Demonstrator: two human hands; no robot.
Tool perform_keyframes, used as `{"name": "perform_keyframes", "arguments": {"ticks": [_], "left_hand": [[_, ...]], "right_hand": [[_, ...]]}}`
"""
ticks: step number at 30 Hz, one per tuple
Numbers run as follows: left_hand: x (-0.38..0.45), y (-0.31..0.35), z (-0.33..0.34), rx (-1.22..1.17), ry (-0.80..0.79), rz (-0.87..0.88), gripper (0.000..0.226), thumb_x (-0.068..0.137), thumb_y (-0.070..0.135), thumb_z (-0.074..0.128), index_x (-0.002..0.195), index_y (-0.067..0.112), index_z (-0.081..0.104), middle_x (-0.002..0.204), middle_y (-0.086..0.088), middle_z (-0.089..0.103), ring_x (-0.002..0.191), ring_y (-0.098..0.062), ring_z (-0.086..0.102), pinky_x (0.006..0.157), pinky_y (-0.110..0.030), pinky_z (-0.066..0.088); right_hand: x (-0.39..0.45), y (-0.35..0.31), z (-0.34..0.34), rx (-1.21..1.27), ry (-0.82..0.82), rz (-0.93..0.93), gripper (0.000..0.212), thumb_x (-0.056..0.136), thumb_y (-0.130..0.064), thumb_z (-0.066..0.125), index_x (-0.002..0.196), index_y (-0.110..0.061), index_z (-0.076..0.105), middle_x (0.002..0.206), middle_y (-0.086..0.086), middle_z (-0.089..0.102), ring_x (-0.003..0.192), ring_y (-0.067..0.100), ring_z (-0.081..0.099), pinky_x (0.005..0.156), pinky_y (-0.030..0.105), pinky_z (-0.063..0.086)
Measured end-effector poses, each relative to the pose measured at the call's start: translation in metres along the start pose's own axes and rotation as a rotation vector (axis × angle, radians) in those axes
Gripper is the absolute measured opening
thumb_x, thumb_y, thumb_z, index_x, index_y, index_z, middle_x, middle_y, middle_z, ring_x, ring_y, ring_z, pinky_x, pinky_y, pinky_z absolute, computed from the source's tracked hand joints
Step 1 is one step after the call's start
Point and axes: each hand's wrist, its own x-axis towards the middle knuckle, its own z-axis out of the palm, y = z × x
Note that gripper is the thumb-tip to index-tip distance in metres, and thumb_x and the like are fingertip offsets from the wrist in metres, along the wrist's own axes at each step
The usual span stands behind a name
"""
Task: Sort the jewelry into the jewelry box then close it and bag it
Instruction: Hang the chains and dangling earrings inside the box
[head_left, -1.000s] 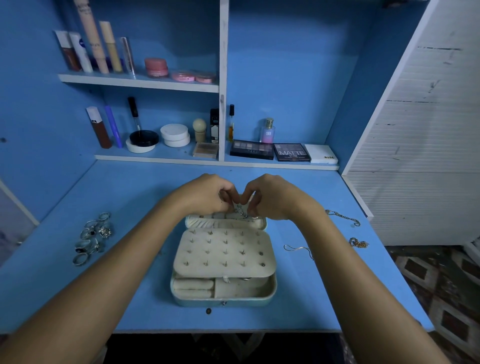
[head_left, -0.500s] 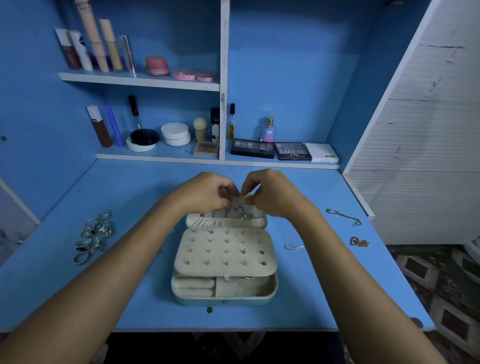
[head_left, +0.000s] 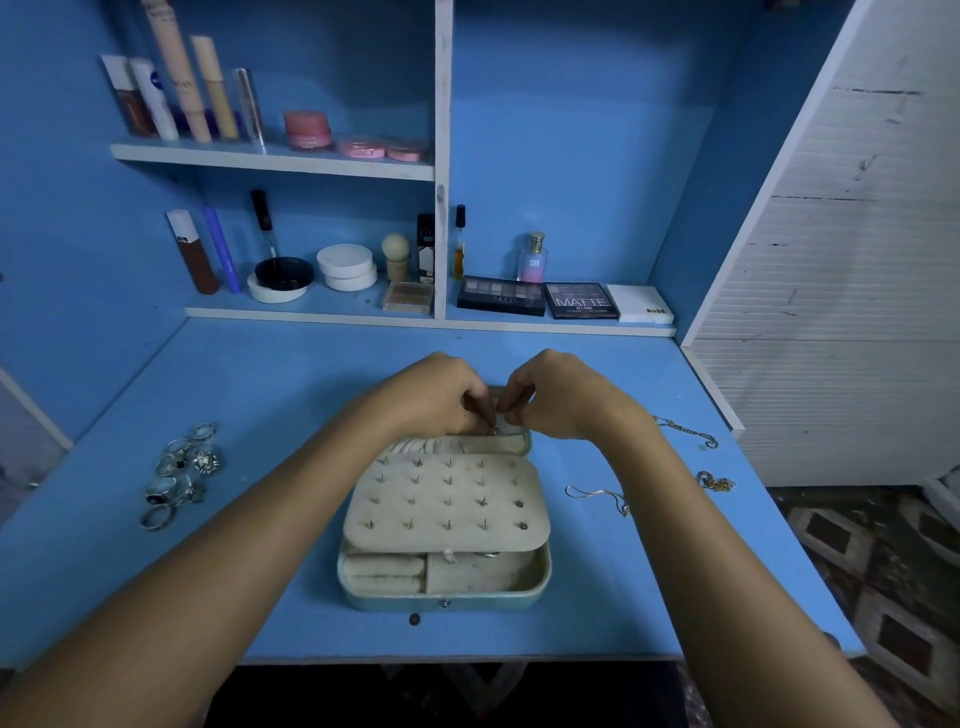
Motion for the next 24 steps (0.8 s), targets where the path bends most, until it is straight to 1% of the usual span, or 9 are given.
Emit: {"name": "perform_keyframes", "arguments": {"ticks": [3,6,8,12,15,17,18,20,24], "left_hand": [[0.001,-0.003,0.001,-0.013,0.016,-0.025,0.015,0.083,0.019,0.076,0.09,0.032,0.079,0.088,0.014,0.068,0.087,-0.007,0.063,0.075,-0.02,0.048],[0.001,-0.004,0.001,-0.014,0.042,-0.035,0.017,0.083,0.016,0.074,0.09,0.031,0.077,0.089,0.013,0.067,0.087,-0.007,0.063,0.071,-0.017,0.045],[0.001,-0.004,0.001,-0.01,0.043,-0.037,0.018,0.083,0.015,0.073,0.093,0.03,0.077,0.089,0.014,0.065,0.086,-0.006,0.063,0.07,-0.015,0.044],[0.002,-0.004,0.001,-0.021,0.041,-0.047,0.022,0.084,0.013,0.07,0.097,0.03,0.077,0.092,0.012,0.066,0.088,-0.007,0.063,0.074,-0.02,0.048],[0.003,-0.005,0.0,-0.021,0.042,-0.054,0.024,0.087,0.011,0.068,0.099,0.029,0.077,0.096,0.011,0.067,0.089,-0.008,0.064,0.076,-0.023,0.05],[0.003,-0.005,-0.001,-0.017,0.044,-0.053,0.023,0.088,0.012,0.068,0.1,0.029,0.077,0.097,0.01,0.067,0.091,-0.01,0.065,0.081,-0.027,0.053],[0.003,-0.006,-0.001,-0.019,0.048,-0.053,0.022,0.089,0.012,0.068,0.1,0.029,0.077,0.098,0.01,0.067,0.092,-0.01,0.065,0.083,-0.029,0.054],[0.002,-0.007,-0.001,-0.023,0.055,-0.057,0.021,0.089,0.012,0.068,0.098,0.029,0.077,0.099,0.009,0.069,0.092,-0.011,0.065,0.085,-0.032,0.056],[0.001,-0.009,-0.001,-0.023,0.07,-0.062,0.021,0.087,0.013,0.068,0.095,0.03,0.077,0.099,0.009,0.07,0.091,-0.01,0.066,0.086,-0.036,0.056]], "right_hand": [[-0.001,-0.001,0.001,-0.048,-0.049,0.017,0.021,0.087,-0.01,0.065,0.086,-0.028,0.077,0.097,-0.009,0.069,0.085,0.015,0.065,0.066,0.023,0.053],[-0.001,-0.001,0.002,-0.104,-0.065,0.037,0.029,0.085,-0.007,0.062,0.082,-0.032,0.076,0.098,-0.007,0.07,0.083,0.016,0.066,0.068,0.027,0.058],[0.0,0.0,0.003,-0.146,-0.038,0.06,0.031,0.082,-0.006,0.059,0.085,-0.03,0.078,0.095,-0.005,0.071,0.08,0.017,0.066,0.067,0.029,0.059],[0.003,-0.006,0.008,-0.294,-0.034,0.099,0.022,0.079,-0.013,0.063,0.096,-0.019,0.076,0.093,0.003,0.071,0.081,0.022,0.068,0.066,0.03,0.059],[0.004,-0.011,0.011,-0.377,-0.028,0.093,0.017,0.082,-0.012,0.063,0.097,-0.015,0.07,0.088,0.003,0.064,0.068,0.019,0.059,0.056,0.026,0.047],[0.004,-0.013,0.012,-0.418,-0.018,0.086,0.004,0.083,-0.011,0.062,0.086,-0.014,0.062,0.079,0.003,0.056,0.059,0.017,0.05,0.053,0.026,0.04],[0.003,-0.013,0.013,-0.435,-0.009,0.085,0.006,0.084,-0.011,0.062,0.081,-0.014,0.058,0.075,0.002,0.053,0.057,0.016,0.047,0.052,0.026,0.038],[0.003,-0.015,0.015,-0.475,0.001,0.085,0.003,0.085,-0.012,0.061,0.087,-0.014,0.059,0.076,0.001,0.051,0.059,0.016,0.048,0.055,0.027,0.039],[0.006,-0.015,0.018,-0.444,0.02,0.086,0.022,0.088,-0.017,0.064,0.11,-0.018,0.067,0.096,0.003,0.063,0.079,0.024,0.058,0.068,0.031,0.046]]}}
